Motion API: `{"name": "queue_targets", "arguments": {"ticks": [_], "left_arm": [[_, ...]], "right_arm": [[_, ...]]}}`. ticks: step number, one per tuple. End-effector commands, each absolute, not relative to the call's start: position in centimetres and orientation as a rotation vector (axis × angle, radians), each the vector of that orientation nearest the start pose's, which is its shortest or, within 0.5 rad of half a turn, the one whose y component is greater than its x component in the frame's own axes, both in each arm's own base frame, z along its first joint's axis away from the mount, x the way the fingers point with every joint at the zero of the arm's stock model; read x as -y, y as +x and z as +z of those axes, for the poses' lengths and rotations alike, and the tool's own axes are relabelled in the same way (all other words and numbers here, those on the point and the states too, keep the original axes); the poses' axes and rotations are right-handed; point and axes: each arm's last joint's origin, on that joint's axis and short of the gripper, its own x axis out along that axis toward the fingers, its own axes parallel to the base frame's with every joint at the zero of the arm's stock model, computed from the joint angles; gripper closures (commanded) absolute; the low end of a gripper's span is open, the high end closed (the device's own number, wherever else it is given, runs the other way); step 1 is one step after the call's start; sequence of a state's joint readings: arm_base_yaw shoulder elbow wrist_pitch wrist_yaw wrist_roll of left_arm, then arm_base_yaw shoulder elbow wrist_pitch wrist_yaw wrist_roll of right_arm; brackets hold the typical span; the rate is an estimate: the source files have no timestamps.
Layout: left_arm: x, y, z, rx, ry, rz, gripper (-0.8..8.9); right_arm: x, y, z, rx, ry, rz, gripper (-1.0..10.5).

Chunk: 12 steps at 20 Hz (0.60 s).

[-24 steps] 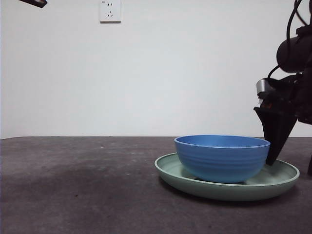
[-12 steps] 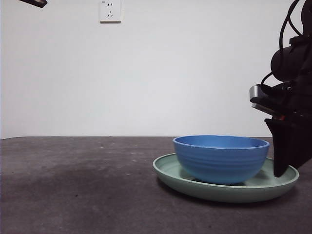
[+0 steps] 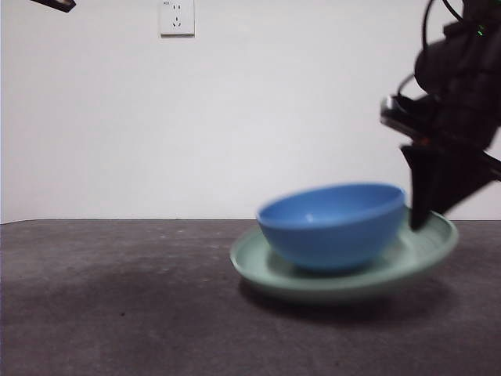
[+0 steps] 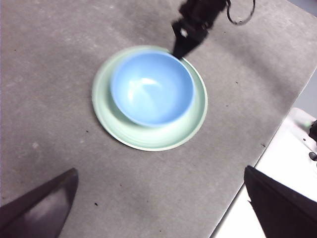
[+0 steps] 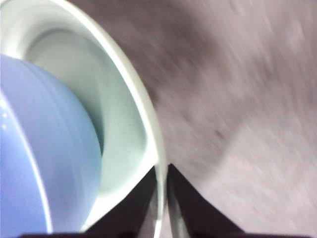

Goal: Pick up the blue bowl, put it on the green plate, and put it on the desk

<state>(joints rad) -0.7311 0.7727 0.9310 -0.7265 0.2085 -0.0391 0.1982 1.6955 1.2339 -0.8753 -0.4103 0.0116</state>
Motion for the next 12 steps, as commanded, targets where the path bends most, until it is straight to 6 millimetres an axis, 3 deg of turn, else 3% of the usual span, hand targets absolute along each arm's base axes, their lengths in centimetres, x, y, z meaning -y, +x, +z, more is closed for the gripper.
{"name": "queue_targets", "arguments": {"ticks": [1, 6, 12], "left_arm": [[10.2, 10.4, 33.7, -0.574, 0.115, -0.911, 2.19], [10.2, 10.4, 33.6, -0.574, 0.116, -0.911, 2.19], [10.2, 10.4, 33.7, -0.573, 0.115, -0.911, 2.19]], "right_arm": [[-9.0, 31.9, 22.8, -1.332, 0.191, 0.541, 9.3], [-12.8, 31.6, 22.8, -1.314, 0.207, 0.580, 9.3], [-17.1, 32.1, 19.7, -1.353, 0.238, 0.629, 9.3]]}}
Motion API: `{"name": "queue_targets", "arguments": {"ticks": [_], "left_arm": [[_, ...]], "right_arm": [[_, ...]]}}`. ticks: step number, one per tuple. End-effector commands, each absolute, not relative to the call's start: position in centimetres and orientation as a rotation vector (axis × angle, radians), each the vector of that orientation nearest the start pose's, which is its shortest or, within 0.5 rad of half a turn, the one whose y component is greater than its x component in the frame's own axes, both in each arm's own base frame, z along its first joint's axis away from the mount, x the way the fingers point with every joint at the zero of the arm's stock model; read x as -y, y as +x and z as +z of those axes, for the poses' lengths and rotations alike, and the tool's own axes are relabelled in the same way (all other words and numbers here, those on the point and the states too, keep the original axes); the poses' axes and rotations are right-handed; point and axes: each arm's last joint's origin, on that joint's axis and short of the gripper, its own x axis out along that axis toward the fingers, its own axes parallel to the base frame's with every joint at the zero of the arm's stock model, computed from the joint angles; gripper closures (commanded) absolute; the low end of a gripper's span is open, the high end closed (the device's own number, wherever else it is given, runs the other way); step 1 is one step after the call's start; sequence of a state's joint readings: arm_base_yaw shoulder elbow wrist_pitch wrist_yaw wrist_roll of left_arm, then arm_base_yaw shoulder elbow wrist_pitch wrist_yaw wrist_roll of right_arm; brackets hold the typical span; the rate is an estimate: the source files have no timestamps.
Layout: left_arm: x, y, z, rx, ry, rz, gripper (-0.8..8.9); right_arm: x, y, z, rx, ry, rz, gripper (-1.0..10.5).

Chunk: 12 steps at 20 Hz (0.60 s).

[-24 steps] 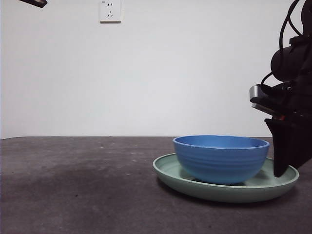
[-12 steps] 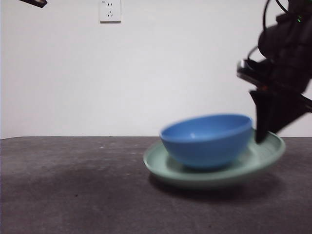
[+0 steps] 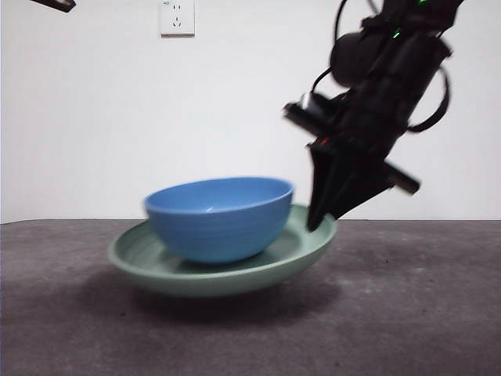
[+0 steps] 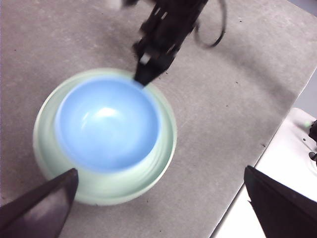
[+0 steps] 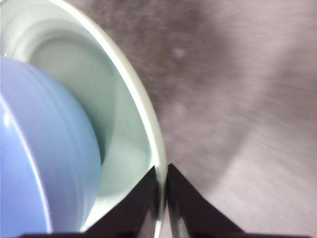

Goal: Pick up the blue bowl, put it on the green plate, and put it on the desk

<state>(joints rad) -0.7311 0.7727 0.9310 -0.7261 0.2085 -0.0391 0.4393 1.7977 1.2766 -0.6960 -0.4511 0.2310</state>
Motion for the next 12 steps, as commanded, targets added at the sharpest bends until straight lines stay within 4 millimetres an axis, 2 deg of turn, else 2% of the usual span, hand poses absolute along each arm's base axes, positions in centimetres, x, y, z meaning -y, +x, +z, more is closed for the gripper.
{"name": "queue_targets", "arguments": {"ticks": [1, 5, 10, 12], "left_arm": [[10.2, 10.4, 33.7, -0.573, 0.115, -0.911, 2.19], [10.2, 10.4, 33.7, -0.573, 0.115, -0.911, 2.19], [10.2, 10.4, 33.7, -0.572, 0.115, -0.912, 2.19], [10.2, 10.4, 33.7, -0.572, 0.115, -0.912, 2.19]], "right_arm": [[-17.5, 32.2, 19.1, -1.360, 0.240, 0.637, 9.3], [-17.9, 32.7, 17.4, -1.390, 0.235, 0.627, 9.3], [-17.9, 32.7, 17.2, -1.394, 0.235, 0.625, 9.2], [-17.9, 32.8, 17.3, -1.385, 0.229, 0.621, 8.5]]}}
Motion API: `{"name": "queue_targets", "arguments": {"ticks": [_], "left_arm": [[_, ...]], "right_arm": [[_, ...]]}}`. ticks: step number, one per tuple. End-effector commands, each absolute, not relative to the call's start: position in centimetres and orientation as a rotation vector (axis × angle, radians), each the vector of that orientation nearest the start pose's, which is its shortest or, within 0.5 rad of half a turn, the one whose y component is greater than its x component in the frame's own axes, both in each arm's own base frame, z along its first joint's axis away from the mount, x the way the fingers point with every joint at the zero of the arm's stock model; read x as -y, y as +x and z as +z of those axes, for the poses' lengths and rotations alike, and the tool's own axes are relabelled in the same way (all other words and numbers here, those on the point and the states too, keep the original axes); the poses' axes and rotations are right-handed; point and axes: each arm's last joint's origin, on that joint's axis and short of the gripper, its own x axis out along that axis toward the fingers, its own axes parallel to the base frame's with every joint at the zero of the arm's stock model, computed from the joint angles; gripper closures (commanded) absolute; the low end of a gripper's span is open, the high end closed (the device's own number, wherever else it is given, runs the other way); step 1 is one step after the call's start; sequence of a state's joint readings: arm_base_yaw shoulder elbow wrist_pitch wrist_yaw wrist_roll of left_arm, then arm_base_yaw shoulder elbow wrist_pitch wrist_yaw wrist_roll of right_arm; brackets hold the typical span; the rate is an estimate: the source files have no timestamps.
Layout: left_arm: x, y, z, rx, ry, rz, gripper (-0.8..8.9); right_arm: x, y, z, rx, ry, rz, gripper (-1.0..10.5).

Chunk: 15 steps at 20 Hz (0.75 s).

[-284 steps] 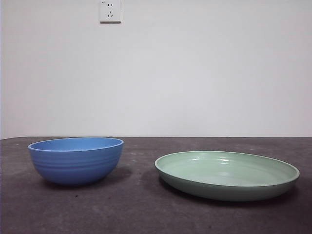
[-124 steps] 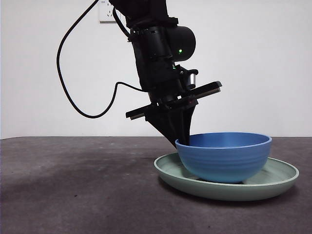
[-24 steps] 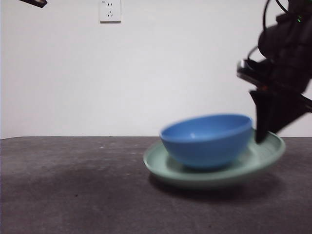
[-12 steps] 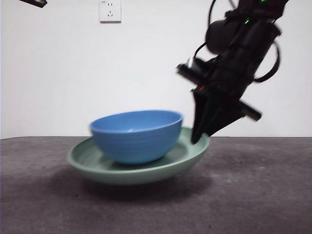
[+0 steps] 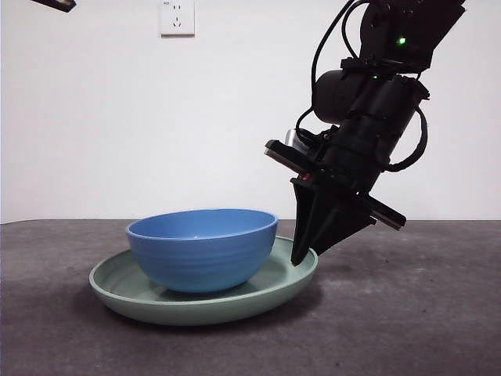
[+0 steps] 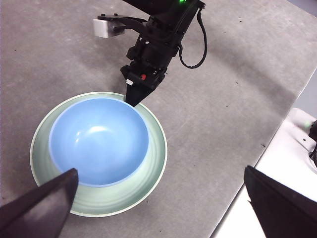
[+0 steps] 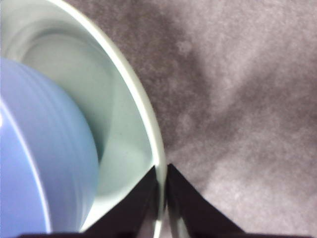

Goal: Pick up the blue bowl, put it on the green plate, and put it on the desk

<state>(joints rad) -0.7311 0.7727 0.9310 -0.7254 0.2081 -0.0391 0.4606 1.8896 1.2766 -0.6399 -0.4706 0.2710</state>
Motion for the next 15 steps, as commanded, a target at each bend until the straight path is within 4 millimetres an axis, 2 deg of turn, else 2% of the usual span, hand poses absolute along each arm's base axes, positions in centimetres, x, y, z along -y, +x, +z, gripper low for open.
{"name": "queue_targets", "arguments": {"ticks": [1, 3, 5, 9, 11, 15], "left_arm": [[10.2, 10.4, 33.7, -0.572, 0.115, -0.912, 2.19], [10.2, 10.4, 33.7, -0.572, 0.115, -0.912, 2.19], [10.2, 10.4, 33.7, -0.572, 0.115, -0.912, 2.19], [10.2, 10.4, 33.7, -0.572, 0.115, -0.912, 2.19], [10.2, 10.4, 33.7, -0.572, 0.115, -0.912, 2.19], [10.2, 10.4, 33.7, -0.572, 0.115, -0.912, 2.19]], "right_arm": [[-17.9, 32.8, 17.3, -1.379, 0.226, 0.622, 7.8], [-17.7, 33.0, 17.7, -1.367, 0.224, 0.616, 7.0], [-17.3, 33.2, 18.7, -1.340, 0.203, 0.589, 6.9], [-16.0, 33.2, 23.4, -1.262, 0.060, 0.473, 6.7], [-14.9, 32.2, 26.7, -1.210, 0.019, 0.440, 6.4], [-12.7, 28.1, 31.7, -1.118, -0.030, 0.370, 3.5]]}}
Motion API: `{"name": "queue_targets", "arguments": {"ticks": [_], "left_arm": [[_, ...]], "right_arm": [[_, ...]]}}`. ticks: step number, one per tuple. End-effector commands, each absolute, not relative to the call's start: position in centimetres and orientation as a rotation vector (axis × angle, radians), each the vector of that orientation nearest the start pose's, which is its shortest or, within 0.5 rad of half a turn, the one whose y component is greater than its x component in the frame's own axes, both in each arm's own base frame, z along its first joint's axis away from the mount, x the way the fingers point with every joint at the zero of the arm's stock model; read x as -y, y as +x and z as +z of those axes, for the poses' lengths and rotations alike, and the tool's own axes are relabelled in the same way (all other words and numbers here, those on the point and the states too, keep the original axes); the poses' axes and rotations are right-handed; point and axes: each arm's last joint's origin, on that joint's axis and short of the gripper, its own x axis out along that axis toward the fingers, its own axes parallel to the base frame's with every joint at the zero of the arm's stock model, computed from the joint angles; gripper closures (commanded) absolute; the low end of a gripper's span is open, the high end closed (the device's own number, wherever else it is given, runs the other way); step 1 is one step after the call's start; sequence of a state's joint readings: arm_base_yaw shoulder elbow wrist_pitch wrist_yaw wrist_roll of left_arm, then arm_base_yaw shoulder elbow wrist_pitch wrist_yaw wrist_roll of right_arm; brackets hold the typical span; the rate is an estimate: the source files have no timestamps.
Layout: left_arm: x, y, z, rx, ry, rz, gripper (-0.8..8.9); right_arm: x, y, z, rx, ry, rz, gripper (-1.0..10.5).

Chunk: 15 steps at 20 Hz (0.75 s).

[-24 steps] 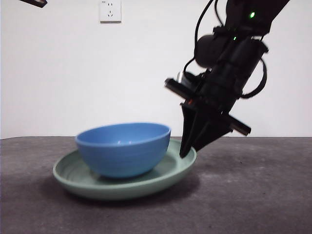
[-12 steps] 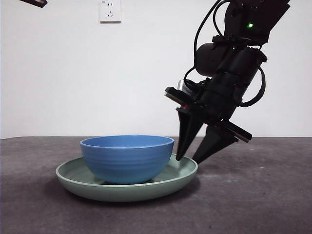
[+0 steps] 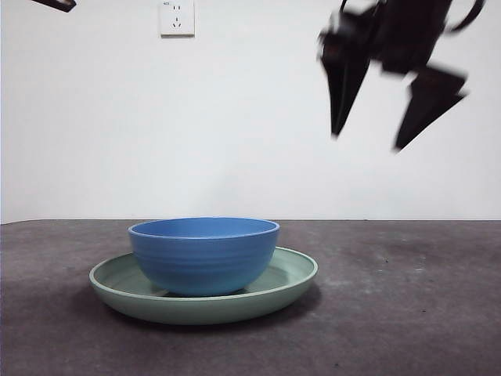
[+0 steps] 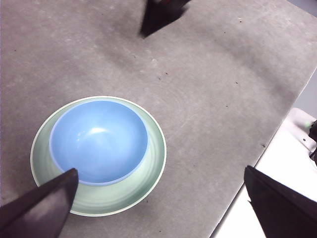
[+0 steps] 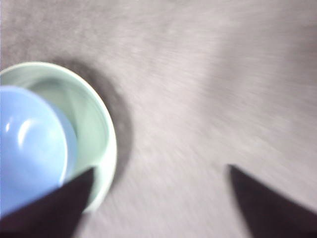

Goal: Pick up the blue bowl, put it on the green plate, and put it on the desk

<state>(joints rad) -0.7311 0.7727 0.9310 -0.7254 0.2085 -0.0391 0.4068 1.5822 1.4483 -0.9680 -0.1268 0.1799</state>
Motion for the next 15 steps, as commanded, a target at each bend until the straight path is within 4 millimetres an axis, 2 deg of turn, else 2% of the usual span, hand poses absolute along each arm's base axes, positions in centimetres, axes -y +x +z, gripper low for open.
{"name": "queue_targets", "arguments": {"ticks": [1, 4, 8, 11, 15], "left_arm": [[10.2, 10.4, 33.6, -0.575, 0.115, -0.911, 2.19], [10.2, 10.3, 33.6, -0.607, 0.072, -0.895, 2.20], [10.1, 10.2, 33.5, -0.625, 0.064, -0.889, 2.20], [10.2, 10.3, 33.5, -0.617, 0.070, -0.892, 2.20], [10.2, 10.3, 33.5, -0.619, 0.070, -0.892, 2.20]], "right_arm": [[-12.2, 26.8, 32.5, -1.102, -0.041, 0.355, 3.5], [-11.0, 23.1, 33.8, -1.062, -0.056, 0.376, 3.5], [-9.4, 17.5, 34.0, -1.031, -0.078, 0.439, 3.5], [-7.8, 13.7, 32.6, -0.992, -0.083, 0.470, 3.5], [-6.2, 10.1, 30.3, -0.948, -0.067, 0.570, 3.5]]}}
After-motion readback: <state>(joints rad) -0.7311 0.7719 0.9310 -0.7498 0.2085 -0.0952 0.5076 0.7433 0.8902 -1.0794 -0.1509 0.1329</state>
